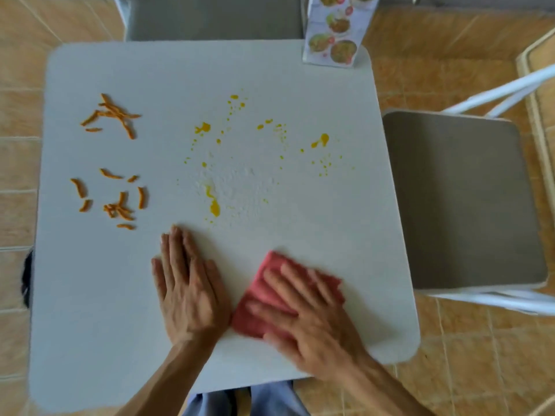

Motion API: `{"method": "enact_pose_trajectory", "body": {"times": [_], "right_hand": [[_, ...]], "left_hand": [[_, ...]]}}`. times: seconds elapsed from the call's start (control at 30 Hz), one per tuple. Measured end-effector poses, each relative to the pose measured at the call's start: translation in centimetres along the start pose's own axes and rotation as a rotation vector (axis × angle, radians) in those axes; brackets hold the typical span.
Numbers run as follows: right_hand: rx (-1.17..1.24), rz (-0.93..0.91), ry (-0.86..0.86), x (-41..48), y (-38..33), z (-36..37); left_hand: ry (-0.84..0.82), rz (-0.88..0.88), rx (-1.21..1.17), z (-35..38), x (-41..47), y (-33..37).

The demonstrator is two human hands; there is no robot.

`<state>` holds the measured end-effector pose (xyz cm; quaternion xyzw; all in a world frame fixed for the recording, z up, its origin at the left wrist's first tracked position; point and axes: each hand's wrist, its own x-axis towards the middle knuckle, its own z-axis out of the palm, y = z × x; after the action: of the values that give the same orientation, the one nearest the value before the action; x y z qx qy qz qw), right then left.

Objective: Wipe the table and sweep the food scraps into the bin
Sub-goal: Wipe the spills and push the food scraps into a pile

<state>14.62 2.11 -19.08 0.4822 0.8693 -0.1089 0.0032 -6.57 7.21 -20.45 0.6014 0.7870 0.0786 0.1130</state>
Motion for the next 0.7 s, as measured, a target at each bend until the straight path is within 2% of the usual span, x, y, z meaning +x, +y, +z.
{"method": "enact_pose_trajectory", "body": {"times": [0.07, 0.13, 0.2, 0.23, 0.27, 0.37, 0.4, 0.47, 0.57, 0.6, 0.63, 0.7], "right_hand": [[0.000, 0.178, 0.053, 1.6, 3.0, -0.6], [0.004, 0.474, 0.149, 3.7, 4.3, -0.9], [0.023, 0.768, 0.233, 6.5, 3.2, -0.6], [0.041, 0.829, 0.243, 8.3, 1.9, -0.5], [0.062, 0.793, 0.233, 9.9, 0.4, -0.4], [0.059, 0.299, 0.138, 13.4, -1.7, -0.5], [0.053, 0.202, 0.132, 14.5, -0.8, -0.5], [0.067, 0.227, 0.173, 16.5, 0.8, -0.5], [0.104, 0.525, 0.258, 17.6, -1.2, -0.1], [0.104, 0.540, 0.261, 17.5, -2.5, 0.1], [0.101, 0.484, 0.248, 17.1, -3.4, 0.3], [0.084, 0.251, 0.206, 15.4, -3.0, 0.2]], "left_hand": [[0.007, 0.003, 0.006, 0.1, 0.1, -0.1], [0.005, 0.015, 0.009, 0.0, 0.1, -0.1], [-0.002, 0.024, 0.013, 0.0, 0.0, -0.1], [-0.007, 0.025, 0.016, 0.0, 0.0, -0.2], [-0.012, 0.026, 0.017, 0.1, -0.1, -0.3], [-0.013, 0.032, 0.011, 0.2, 0.0, -0.4], [-0.011, 0.033, 0.010, 0.2, 0.1, -0.4], [-0.001, 0.032, 0.003, 0.1, 0.1, -0.3], [-0.001, 0.044, -0.009, -0.2, -0.1, -0.2], [-0.001, 0.041, -0.011, -0.2, -0.1, -0.2], [-0.004, 0.032, -0.013, -0.2, -0.1, -0.3], [-0.012, 0.027, -0.029, -0.2, 0.0, -0.5]]}}
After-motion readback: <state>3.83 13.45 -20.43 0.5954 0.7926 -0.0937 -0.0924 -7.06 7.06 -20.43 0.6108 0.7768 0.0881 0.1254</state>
